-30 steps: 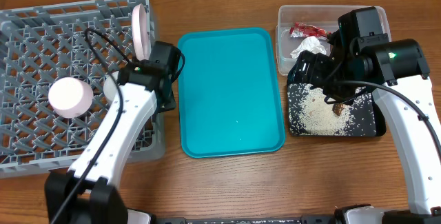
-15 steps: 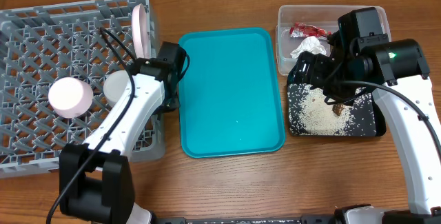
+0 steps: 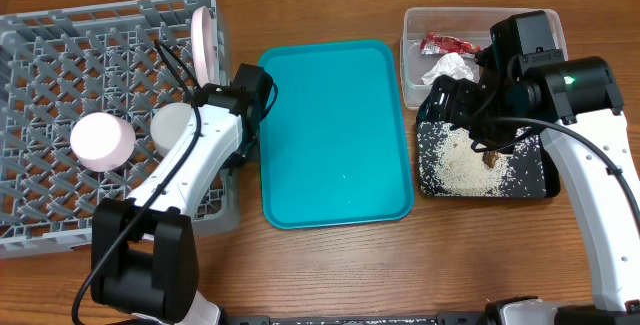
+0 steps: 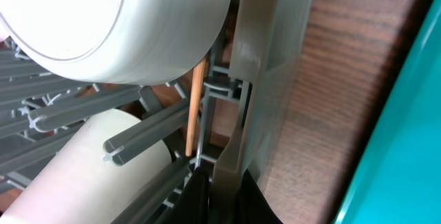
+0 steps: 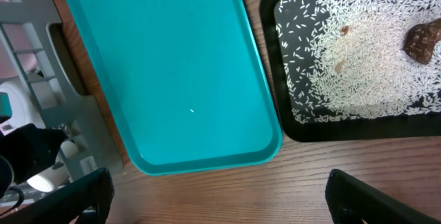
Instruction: Sort waste into correct bins and load items into the dishwasher
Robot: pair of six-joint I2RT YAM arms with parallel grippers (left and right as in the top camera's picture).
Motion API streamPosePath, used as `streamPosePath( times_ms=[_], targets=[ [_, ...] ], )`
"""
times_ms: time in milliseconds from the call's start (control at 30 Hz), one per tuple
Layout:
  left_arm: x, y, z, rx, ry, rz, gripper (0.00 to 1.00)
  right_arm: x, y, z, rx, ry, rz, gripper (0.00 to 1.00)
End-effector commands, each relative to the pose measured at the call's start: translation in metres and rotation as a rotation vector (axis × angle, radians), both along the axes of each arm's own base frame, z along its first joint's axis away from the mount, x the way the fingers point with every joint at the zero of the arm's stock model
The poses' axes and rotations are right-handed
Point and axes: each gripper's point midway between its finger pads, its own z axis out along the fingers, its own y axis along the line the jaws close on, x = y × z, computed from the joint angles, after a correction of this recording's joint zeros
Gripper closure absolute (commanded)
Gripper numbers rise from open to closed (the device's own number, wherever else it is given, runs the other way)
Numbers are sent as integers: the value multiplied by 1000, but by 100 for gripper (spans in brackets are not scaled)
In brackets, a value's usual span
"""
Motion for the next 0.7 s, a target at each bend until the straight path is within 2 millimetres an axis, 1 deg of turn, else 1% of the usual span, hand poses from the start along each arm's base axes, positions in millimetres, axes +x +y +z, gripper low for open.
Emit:
streamPosePath(
  times_ms=[0, 233, 433, 567, 667],
  targets=[
    [-15, 7, -6, 36, 59, 31, 96, 3, -1, 5, -7, -21, 2, 0],
    [-25, 22, 2, 127, 100, 23, 96, 3, -1, 5, -7, -21, 2, 0],
    [-27, 24, 3, 134, 109, 22, 96, 3, -1, 5, -7, -21, 2, 0],
    [-34, 25, 6, 141, 135, 21, 96, 3, -1, 5, -7, -21, 2, 0],
    [-34, 25, 9, 140, 128, 21, 96, 3, -1, 5, -7, -23, 2, 0]
  ],
)
